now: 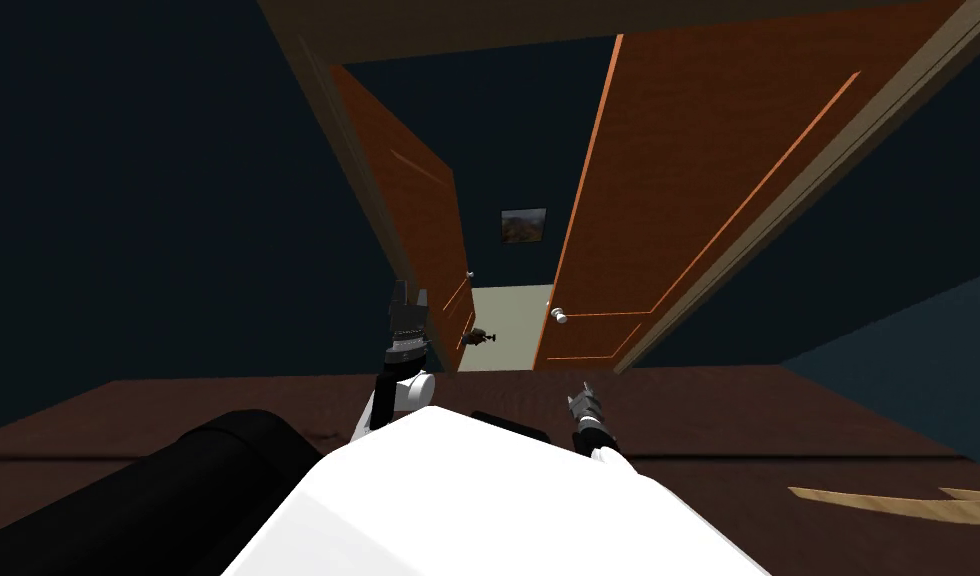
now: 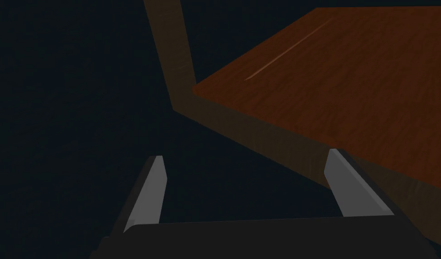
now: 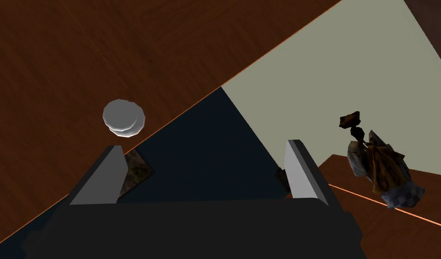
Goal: Push the door open
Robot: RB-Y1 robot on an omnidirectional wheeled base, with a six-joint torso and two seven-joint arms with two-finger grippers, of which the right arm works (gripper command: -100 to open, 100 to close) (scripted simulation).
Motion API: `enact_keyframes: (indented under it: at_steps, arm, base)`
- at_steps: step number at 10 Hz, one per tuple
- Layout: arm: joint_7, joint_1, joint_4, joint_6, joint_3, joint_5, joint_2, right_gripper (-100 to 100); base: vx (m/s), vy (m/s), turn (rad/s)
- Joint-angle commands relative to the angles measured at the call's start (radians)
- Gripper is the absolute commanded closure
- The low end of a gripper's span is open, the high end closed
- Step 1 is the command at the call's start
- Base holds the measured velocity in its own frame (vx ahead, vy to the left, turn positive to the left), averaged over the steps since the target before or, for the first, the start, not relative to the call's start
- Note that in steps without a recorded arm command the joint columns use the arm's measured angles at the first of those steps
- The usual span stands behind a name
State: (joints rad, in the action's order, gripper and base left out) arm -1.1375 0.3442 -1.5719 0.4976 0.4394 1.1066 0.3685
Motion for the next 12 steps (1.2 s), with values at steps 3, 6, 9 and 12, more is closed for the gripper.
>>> enact_keyframes:
  at_steps: [3, 6, 9, 12]
  arm:
    - [-0.077, -0.022, 0.074, 0.072, 0.034, 0.092, 0.026, -100]
    - [-0.140, -0.036, 0.126, 0.129, 0.062, 0.159, 0.049, -100]
    - [-0.200, -0.048, 0.175, 0.184, 0.089, 0.216, 0.072, -100]
    - [-0.259, -0.061, 0.224, 0.239, 0.115, 0.284, 0.093, -100]
  base:
    - [0.034, -0.045, 0.143]
    - [0.032, -0.048, 0.135]
    - [0.026, -0.038, 0.142]
    - [0.023, -0.050, 0.138]
